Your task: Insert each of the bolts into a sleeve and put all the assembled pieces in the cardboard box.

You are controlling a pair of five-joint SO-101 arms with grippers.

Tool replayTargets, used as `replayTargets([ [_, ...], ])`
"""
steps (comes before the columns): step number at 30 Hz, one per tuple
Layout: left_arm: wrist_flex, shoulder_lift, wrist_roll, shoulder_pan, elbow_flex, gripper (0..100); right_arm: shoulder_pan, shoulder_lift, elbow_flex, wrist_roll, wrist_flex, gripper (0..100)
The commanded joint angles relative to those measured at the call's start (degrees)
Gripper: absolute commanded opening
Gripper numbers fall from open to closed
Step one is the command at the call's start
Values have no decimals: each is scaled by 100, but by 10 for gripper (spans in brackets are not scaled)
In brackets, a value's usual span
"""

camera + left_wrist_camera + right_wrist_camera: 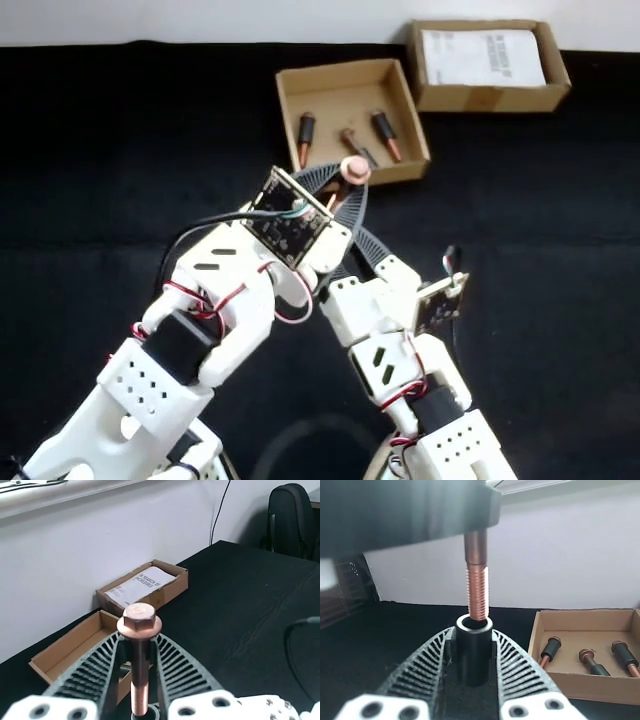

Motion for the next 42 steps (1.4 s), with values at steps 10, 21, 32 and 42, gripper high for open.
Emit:
replayTargets([
  [10,281,-84,149,-31,-330,9,-13,-84,374,53,-92,6],
  [21,879,-127,501,119,-347,10,119,-92,347,53,-92,6],
  [32,888,-84,475,66,-154,38,207,-92,374,246,-92,6],
  [42,2110,-119,484,-48,-400,185,207,-84,330,246,101,6],
])
